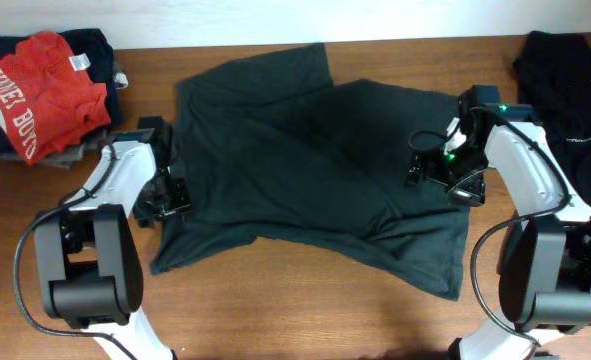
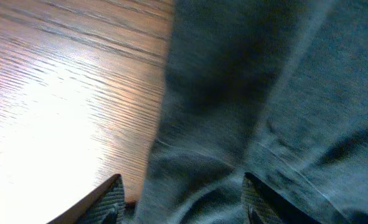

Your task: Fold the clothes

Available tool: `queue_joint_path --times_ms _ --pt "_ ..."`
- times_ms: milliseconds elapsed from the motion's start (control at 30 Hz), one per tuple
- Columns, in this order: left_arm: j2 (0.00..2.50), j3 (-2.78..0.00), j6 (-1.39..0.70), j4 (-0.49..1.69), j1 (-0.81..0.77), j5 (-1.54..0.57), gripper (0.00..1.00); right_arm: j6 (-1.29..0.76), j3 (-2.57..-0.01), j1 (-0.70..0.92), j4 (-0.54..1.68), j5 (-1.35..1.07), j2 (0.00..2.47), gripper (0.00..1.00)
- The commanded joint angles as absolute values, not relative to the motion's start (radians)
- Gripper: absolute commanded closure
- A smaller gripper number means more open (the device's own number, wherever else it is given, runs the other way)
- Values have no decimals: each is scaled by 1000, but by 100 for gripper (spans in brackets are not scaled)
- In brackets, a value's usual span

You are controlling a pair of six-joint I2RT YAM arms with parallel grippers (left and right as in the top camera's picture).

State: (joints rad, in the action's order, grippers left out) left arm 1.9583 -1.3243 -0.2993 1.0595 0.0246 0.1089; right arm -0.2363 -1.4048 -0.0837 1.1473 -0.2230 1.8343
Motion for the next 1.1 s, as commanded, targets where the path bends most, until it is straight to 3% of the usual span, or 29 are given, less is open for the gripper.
queue_joint_path --times_ms 0,267,467,633,1067 --pt "1965 -1313 -302 1047 36 102 42 -244 -1401 -78 1148 -236 1838 1" --pt "1965 -1309 -302 1026 36 90 57 -244 -1401 -78 1147 -237 1838 1" --pt "1966 -1309 -353 1005 36 95 99 -244 -1401 -78 1148 -237 1838 1" --pt "1965 -1309 -441 1001 64 137 99 -243 -1401 -78 1156 -236 1838 1" --pt "1965 -1309 -512 1134 353 154 99 -244 -1401 -78 1136 -237 1838 1"
